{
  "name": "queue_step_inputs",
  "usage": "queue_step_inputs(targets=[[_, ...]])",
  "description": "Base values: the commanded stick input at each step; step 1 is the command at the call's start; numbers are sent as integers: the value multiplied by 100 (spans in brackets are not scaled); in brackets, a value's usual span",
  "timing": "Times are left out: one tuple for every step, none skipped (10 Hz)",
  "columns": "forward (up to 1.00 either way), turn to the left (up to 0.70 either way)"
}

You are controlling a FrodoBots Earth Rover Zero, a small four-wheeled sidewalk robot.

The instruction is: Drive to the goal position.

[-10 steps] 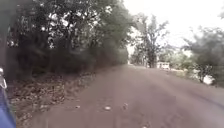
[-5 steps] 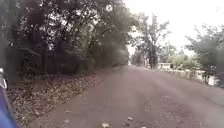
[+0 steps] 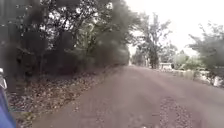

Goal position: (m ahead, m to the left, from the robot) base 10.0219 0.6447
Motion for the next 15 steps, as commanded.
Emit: queue_step_inputs(targets=[[70, -1], [70, -1], [70, -1], [70, -1], [70, -1], [70, -1], [70, -1], [70, -1], [70, -1], [70, -1], [70, -1], [70, -1], [70, -1], [70, -1], [70, -1]])
